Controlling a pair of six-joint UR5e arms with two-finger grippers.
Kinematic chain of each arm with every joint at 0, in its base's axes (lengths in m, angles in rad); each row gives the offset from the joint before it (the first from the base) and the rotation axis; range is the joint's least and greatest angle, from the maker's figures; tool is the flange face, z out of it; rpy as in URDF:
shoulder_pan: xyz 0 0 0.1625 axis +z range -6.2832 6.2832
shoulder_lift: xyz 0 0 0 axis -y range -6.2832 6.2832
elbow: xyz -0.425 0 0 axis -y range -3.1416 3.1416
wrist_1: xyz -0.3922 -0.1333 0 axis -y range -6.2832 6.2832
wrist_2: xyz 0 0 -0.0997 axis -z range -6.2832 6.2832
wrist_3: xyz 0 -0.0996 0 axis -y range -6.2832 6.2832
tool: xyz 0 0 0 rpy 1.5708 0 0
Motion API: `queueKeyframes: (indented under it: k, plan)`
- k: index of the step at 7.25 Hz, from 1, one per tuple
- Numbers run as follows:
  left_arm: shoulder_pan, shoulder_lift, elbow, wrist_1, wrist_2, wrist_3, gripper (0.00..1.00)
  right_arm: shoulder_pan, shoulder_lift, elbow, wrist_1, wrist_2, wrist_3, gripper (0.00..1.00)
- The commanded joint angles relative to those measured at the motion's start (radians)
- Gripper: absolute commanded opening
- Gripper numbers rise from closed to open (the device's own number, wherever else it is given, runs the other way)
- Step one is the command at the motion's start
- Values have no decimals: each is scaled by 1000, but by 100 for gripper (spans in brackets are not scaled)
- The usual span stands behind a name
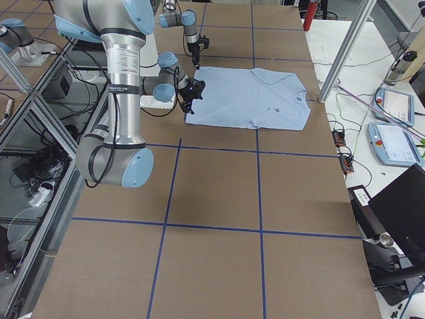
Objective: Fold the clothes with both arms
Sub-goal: 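Grasp the hem corners with the left and right grippers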
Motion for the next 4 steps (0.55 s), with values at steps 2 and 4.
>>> queueKeyframes:
  k: [2, 4]
  plan:
    - [-2, -8, -22, 0, 2, -5, 0, -19, -3, -11, -6, 3, 95, 82]
    - [-3, -6, -58, -2, 5, -16, 0, -74, -9, -35, -12, -22, 137, 82]
